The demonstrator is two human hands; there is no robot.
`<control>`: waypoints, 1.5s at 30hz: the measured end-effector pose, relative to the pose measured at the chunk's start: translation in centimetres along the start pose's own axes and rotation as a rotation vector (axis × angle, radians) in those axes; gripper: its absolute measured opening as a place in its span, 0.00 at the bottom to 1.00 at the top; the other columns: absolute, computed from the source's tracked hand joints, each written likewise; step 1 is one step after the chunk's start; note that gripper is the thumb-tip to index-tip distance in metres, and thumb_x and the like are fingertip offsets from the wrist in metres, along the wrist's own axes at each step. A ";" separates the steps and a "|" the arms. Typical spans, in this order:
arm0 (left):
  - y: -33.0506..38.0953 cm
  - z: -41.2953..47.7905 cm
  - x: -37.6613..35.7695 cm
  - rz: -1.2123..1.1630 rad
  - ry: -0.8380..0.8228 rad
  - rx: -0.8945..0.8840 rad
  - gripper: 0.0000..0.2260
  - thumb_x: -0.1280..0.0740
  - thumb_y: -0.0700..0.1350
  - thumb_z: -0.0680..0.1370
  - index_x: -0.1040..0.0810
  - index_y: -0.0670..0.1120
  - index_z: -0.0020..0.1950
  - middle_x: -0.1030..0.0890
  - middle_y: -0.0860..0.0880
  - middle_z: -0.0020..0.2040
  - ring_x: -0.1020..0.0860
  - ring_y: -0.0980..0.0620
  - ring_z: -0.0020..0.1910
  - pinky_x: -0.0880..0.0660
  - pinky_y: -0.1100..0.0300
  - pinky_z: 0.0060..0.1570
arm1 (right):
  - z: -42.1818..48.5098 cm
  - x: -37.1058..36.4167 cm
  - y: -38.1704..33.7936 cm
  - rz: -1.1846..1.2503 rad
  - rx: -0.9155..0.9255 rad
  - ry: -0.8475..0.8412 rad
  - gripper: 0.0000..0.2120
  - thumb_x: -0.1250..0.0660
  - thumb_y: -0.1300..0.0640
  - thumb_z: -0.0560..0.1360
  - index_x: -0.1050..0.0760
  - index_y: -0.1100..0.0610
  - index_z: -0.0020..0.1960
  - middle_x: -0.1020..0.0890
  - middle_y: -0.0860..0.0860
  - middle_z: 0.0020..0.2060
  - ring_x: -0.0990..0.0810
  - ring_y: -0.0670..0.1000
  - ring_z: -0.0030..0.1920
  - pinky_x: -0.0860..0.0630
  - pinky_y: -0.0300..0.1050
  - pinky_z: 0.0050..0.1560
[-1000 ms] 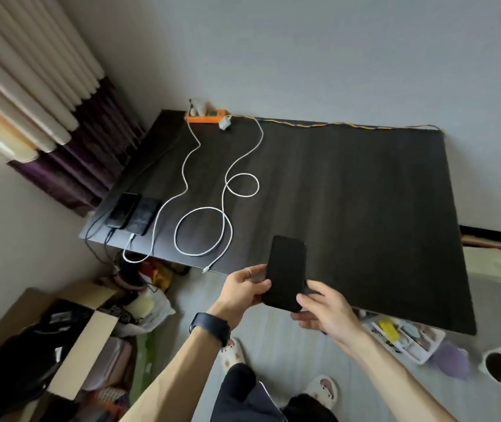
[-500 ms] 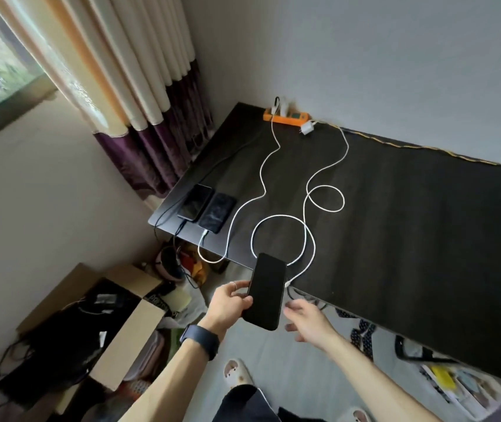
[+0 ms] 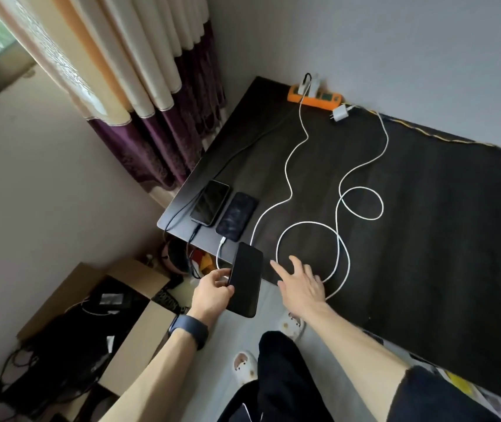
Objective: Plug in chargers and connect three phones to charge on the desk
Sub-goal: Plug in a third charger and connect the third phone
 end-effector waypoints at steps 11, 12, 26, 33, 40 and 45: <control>4.0 6.7 -7.0 -0.037 -0.084 0.064 0.18 0.34 0.34 0.74 0.21 0.51 0.60 0.16 0.43 0.52 0.16 0.44 0.51 0.20 0.49 0.56 | 0.7 1.7 12.7 -0.109 -0.243 0.043 0.23 0.38 0.59 0.76 0.35 0.44 0.68 0.27 0.51 0.59 0.25 0.56 0.58 0.24 0.52 0.52; 4.2 7.2 -7.5 -0.033 -0.091 0.058 0.18 0.34 0.34 0.74 0.21 0.53 0.58 0.15 0.44 0.51 0.16 0.44 0.51 0.20 0.48 0.56 | 0.0 1.8 14.3 -0.090 -0.269 0.044 0.24 0.38 0.60 0.75 0.35 0.43 0.68 0.26 0.51 0.58 0.24 0.56 0.57 0.24 0.52 0.51; 9.0 7.3 -12.6 0.700 -0.009 -0.220 0.40 0.28 0.59 0.73 0.45 0.57 0.79 0.36 0.44 0.69 0.35 0.40 0.68 0.33 0.48 0.69 | -1.7 1.0 11.8 0.118 -0.384 0.191 0.28 0.26 0.51 0.66 0.24 0.55 0.65 0.31 0.59 0.72 0.32 0.61 0.71 0.27 0.59 0.63; 8.8 8.0 -12.0 0.932 -0.015 -0.243 0.38 0.33 0.61 0.75 0.50 0.62 0.80 0.36 0.43 0.67 0.34 0.41 0.66 0.26 0.46 0.61 | -1.1 -0.2 12.1 0.154 -0.325 0.074 0.36 0.35 0.49 0.75 0.44 0.53 0.80 0.44 0.54 0.80 0.41 0.57 0.77 0.33 0.51 0.71; 8.7 8.8 -10.4 0.946 -0.012 -0.178 0.38 0.33 0.62 0.75 0.52 0.63 0.79 0.37 0.44 0.69 0.34 0.41 0.66 0.24 0.46 0.55 | -1.7 -1.2 12.6 0.141 -0.283 -0.036 0.37 0.39 0.49 0.79 0.54 0.51 0.82 0.54 0.52 0.81 0.50 0.55 0.80 0.44 0.47 0.78; 10.0 9.9 -9.7 1.007 -0.064 -0.223 0.39 0.33 0.62 0.76 0.53 0.62 0.79 0.37 0.45 0.69 0.34 0.41 0.68 0.25 0.46 0.59 | -0.9 -0.1 12.3 0.110 -0.314 -0.088 0.35 0.41 0.50 0.80 0.54 0.51 0.82 0.55 0.51 0.81 0.51 0.55 0.80 0.39 0.49 0.77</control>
Point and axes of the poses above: each hand's wrist, its own z-axis towards the middle knuckle, its own x-axis out of the back of the hand, y = z × x, the point moved 6 cm from there along z, towards the middle knuckle
